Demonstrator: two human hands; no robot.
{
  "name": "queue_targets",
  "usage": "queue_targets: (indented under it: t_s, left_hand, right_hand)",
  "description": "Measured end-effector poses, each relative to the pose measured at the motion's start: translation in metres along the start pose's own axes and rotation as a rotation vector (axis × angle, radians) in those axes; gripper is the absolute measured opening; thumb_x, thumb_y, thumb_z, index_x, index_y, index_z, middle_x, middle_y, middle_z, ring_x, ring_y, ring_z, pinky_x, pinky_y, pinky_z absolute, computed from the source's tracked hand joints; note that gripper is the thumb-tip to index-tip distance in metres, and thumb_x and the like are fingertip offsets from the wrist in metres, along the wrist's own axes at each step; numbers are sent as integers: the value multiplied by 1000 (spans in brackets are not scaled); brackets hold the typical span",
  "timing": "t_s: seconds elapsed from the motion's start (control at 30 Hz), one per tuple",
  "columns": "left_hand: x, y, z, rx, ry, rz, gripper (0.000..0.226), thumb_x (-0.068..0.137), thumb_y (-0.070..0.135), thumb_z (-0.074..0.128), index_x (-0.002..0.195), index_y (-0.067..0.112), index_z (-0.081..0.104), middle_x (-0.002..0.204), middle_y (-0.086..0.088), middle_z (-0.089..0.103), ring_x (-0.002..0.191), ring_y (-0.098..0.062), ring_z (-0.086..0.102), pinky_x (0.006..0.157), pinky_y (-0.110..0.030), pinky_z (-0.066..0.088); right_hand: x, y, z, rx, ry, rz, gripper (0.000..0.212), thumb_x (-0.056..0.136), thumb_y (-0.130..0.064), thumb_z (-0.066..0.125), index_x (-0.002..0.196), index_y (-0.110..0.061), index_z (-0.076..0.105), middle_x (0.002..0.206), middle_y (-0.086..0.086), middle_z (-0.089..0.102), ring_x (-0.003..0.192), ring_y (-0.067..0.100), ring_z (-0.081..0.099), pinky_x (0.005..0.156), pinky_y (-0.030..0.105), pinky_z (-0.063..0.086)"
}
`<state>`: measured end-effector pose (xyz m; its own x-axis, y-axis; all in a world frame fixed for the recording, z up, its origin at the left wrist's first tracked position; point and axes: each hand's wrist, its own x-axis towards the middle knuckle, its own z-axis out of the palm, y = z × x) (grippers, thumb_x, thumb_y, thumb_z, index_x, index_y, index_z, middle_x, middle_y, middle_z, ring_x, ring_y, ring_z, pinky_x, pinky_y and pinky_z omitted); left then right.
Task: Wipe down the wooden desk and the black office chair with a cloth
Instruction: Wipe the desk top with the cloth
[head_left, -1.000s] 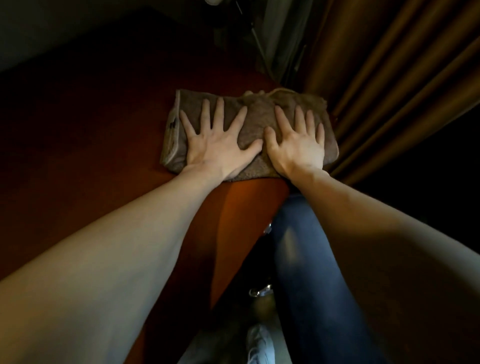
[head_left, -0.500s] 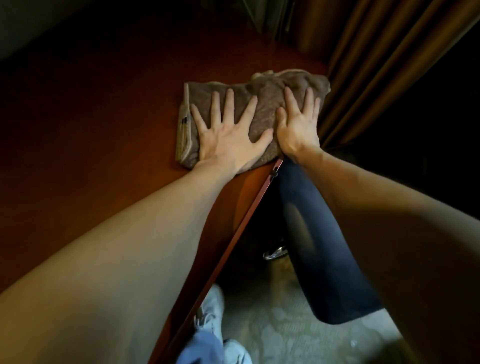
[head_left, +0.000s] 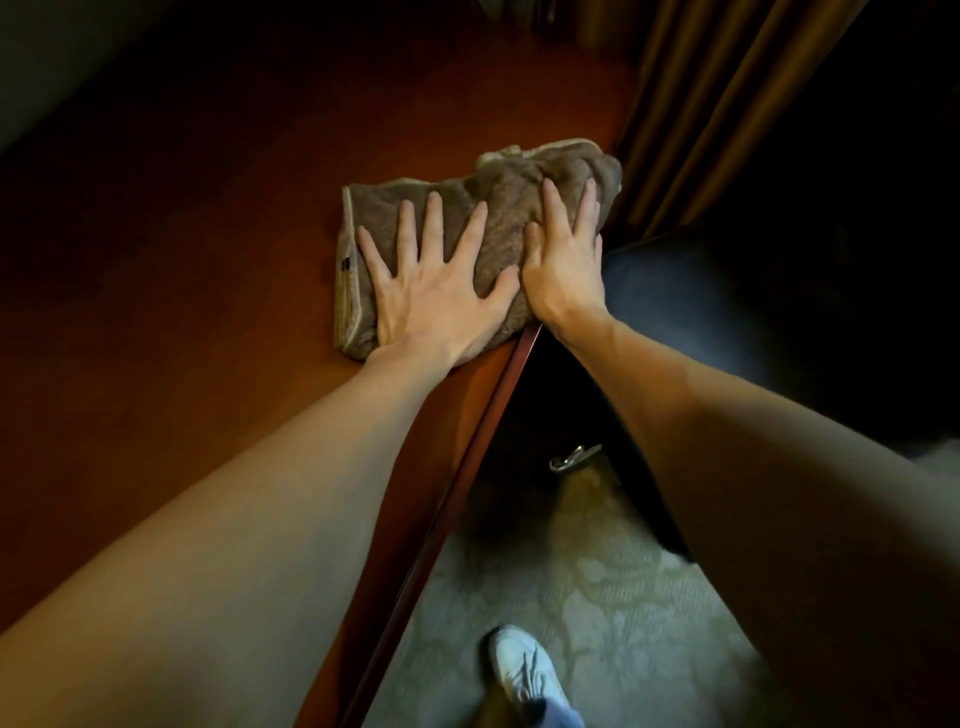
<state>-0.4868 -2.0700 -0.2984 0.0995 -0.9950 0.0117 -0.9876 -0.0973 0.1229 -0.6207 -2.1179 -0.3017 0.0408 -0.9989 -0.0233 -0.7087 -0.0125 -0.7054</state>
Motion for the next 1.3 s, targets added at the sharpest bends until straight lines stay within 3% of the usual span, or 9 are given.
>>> queue_targets:
  t_s: [0.2,0.53,0.87,1.3]
  left_hand:
    - [-74,-33,-1,-5,18,9,78,93,77,11,163,44,2,174,-4,-3,160,-29,-10,121,-68,-10]
    - [-213,-97,-8,-10,4,18,79,91,80,8,162,46,0,174,-3,-5,159,-27,-12,121,-68,-12]
    - [-324,-142,-13,-31,20,11,79,93,81,11,163,45,4,174,-3,-1,160,-27,-8,122,-64,-11]
    - [-436,-178,-12,6,39,-58,85,87,88,3,162,48,2,174,-1,0,160,-25,-6,123,-65,-10]
  right_hand:
    - [-78,-17,21,12,-1,6,54,111,-37,27,163,-28,15,170,7,-12,157,25,-6,127,44,-5]
    - [-226,-49,61,26,-26,33,56,111,-42,26,162,-31,9,169,6,-16,157,31,-3,127,53,6]
    - [-335,-77,86,-21,-86,70,57,111,-42,23,163,-32,1,169,9,-20,157,28,-5,126,46,-4]
    - [-456,-93,109,-5,-127,28,55,111,-40,23,163,-32,8,170,8,-16,157,27,-1,127,48,1]
